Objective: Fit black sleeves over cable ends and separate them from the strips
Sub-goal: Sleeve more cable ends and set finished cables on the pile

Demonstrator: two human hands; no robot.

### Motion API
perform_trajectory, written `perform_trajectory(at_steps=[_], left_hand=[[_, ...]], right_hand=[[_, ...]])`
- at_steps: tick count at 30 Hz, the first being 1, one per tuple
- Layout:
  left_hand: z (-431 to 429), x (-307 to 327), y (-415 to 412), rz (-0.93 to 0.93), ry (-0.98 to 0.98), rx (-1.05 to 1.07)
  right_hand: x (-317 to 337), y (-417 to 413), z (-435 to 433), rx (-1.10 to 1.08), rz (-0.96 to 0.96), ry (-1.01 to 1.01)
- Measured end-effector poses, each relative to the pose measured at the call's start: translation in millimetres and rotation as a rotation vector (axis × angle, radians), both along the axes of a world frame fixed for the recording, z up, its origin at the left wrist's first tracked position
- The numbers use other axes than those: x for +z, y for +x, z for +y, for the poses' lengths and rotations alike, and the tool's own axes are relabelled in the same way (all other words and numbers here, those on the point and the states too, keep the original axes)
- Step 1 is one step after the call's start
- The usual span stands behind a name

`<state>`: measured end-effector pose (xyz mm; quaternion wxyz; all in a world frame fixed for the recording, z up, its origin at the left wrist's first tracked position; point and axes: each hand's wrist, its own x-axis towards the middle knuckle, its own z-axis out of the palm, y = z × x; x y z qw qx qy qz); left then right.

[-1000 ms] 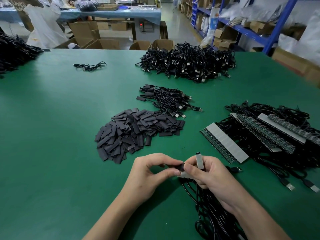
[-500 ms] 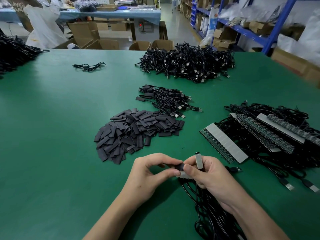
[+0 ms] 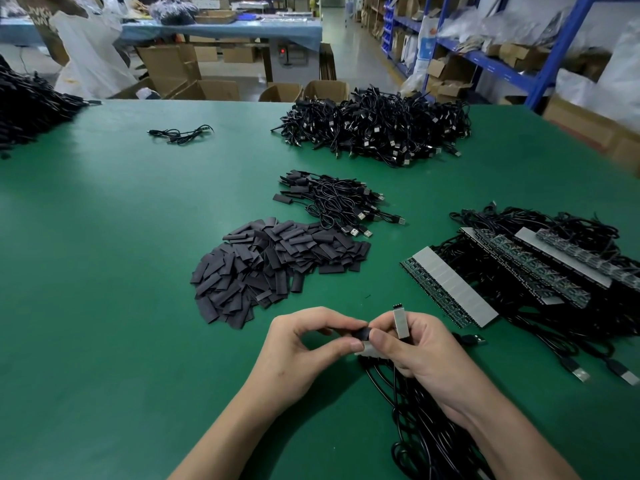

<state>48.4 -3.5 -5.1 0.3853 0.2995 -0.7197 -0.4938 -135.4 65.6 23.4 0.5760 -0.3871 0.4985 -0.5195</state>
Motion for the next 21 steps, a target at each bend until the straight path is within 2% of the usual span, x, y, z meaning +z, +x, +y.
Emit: perform_trajectory(at_steps=[21], left_hand=[[1.1,1.0,-0.2,-0.02,-0.039,0.025]], right_hand=[[-4.0,-0.5,-0.2,-0.03,-0.001,-0.013]])
